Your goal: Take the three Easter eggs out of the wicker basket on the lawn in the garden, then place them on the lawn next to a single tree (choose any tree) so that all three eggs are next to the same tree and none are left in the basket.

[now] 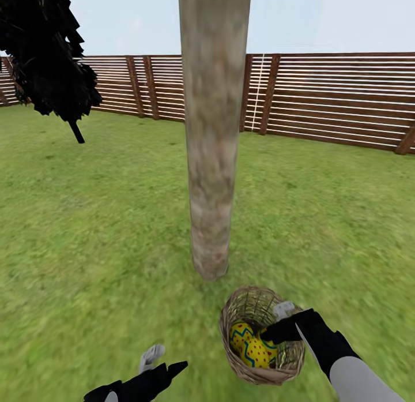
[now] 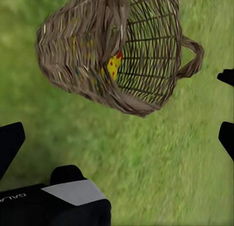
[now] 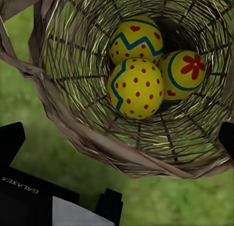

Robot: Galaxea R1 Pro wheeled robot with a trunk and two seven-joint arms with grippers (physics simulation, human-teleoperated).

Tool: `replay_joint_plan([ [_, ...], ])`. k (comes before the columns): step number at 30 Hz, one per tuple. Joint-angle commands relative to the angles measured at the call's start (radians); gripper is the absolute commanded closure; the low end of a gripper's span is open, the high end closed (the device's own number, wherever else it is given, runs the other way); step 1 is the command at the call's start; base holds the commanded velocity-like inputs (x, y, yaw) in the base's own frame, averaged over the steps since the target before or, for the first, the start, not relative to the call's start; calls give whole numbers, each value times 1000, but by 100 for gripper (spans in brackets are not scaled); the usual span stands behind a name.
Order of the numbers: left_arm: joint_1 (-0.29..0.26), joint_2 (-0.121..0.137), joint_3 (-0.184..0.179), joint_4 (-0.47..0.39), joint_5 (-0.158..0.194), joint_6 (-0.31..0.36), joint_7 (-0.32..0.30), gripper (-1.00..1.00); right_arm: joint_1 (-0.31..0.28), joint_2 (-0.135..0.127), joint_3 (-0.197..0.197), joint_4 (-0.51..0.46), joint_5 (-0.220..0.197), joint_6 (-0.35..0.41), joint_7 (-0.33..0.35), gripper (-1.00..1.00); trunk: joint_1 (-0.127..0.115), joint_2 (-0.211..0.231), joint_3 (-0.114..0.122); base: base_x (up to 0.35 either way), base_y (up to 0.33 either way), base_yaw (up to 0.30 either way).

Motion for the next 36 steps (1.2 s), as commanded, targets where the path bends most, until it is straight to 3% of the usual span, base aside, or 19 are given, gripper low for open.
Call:
replay_joint_plan([
  [1,0,0,0,-1,7,7,1,-100,0,-1,1,2,10,1,8,-100,0,0,-1,285,0,0],
  [14,0,1,1,-1,4,5,2,-100,0,-2,-2,38,9,-13,13,-100,0,0,-1,120,0,0],
  [36,0,-1,1,-1,5,4,2,-100,-1,-2,3,74,9,-32,10,-100,85,-154,-70,1,0,0],
])
